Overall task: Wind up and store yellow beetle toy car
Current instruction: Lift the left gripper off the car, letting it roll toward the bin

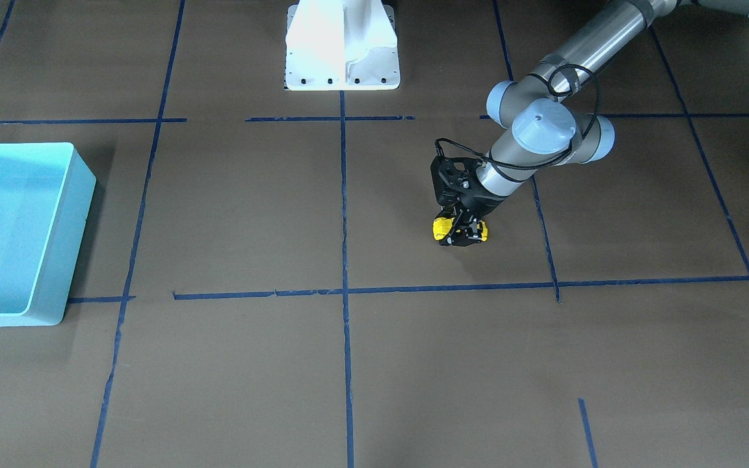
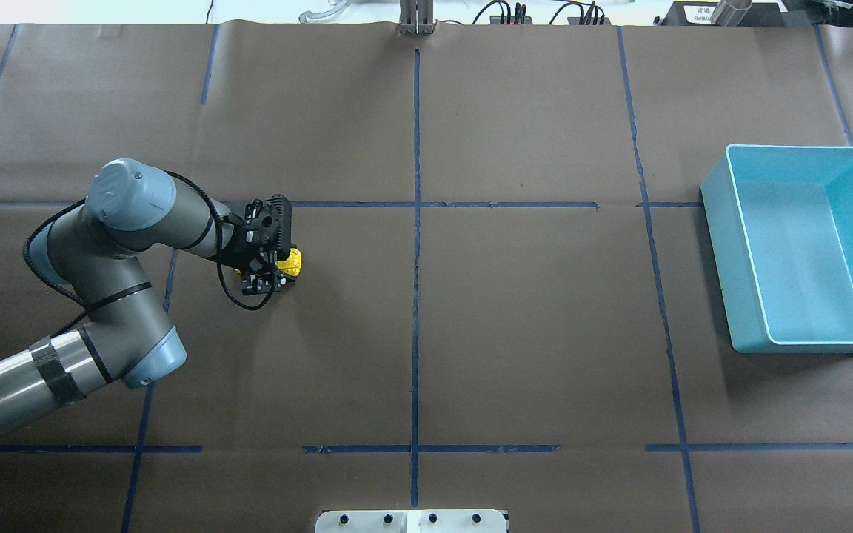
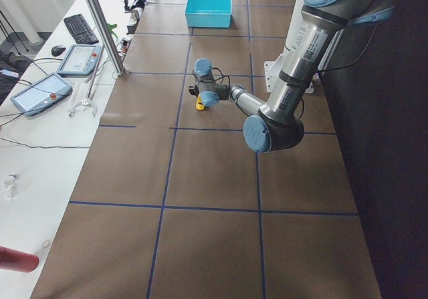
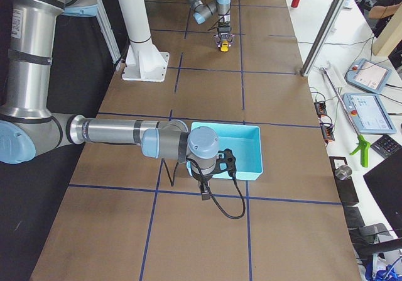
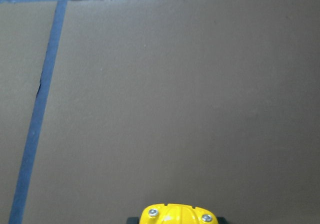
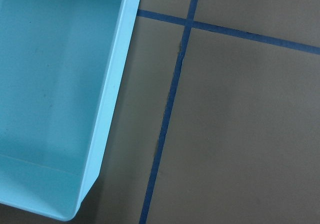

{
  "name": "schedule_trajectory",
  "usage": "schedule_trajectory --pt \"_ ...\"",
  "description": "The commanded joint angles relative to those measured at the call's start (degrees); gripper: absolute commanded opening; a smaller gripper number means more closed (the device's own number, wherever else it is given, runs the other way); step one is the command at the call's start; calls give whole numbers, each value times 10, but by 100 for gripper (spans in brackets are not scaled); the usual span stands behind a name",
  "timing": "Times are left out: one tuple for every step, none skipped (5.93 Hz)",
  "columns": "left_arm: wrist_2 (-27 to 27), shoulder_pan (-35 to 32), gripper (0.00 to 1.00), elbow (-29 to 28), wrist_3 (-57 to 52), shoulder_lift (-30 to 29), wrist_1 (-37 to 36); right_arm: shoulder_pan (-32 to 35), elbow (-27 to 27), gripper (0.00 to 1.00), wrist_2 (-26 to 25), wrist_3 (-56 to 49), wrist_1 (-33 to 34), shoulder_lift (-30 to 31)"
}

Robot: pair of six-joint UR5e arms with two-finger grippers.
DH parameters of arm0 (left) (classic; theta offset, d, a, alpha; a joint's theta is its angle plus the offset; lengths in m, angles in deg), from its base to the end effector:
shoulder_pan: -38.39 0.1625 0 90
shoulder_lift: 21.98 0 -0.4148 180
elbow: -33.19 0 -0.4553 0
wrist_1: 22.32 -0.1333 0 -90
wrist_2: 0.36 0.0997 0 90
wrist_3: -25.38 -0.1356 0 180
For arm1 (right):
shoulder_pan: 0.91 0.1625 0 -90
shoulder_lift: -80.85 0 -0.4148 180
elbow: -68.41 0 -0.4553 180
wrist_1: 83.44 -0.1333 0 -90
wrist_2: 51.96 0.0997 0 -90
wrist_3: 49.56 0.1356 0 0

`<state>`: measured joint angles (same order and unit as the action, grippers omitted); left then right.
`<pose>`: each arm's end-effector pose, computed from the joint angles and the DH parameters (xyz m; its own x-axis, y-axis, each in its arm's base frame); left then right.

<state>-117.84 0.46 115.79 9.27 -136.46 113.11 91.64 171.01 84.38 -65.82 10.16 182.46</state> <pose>0.5559 -0.5229 0.3734 0.1127 0.9928 0.0415 -0.4115 0.0086 0.9114 0.0559 -0.4651 0.6590 0.6731 -0.2183 0.7065 0.1500 0.9759 0.1586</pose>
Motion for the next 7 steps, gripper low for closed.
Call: schedule_trajectory --pt "-45 -31 78 3 5 22 14 0 1 100 1 0 0 0" --pt "-49 -37 100 3 8 22 13 -1 3 100 1 0 0 0" --pt "-49 -38 100 2 9 22 12 -1 3 100 1 0 0 0" --pt "-49 -41 100 2 9 22 12 0 3 100 1 0 0 0" --pt "-49 -43 100 3 10 19 10 0 3 100 1 0 0 0" --pt "-55 -46 100 6 26 17 5 0 3 100 1 0 0 -1" --pt "-65 -51 100 15 41 18 -11 -1 3 100 1 0 0 -1"
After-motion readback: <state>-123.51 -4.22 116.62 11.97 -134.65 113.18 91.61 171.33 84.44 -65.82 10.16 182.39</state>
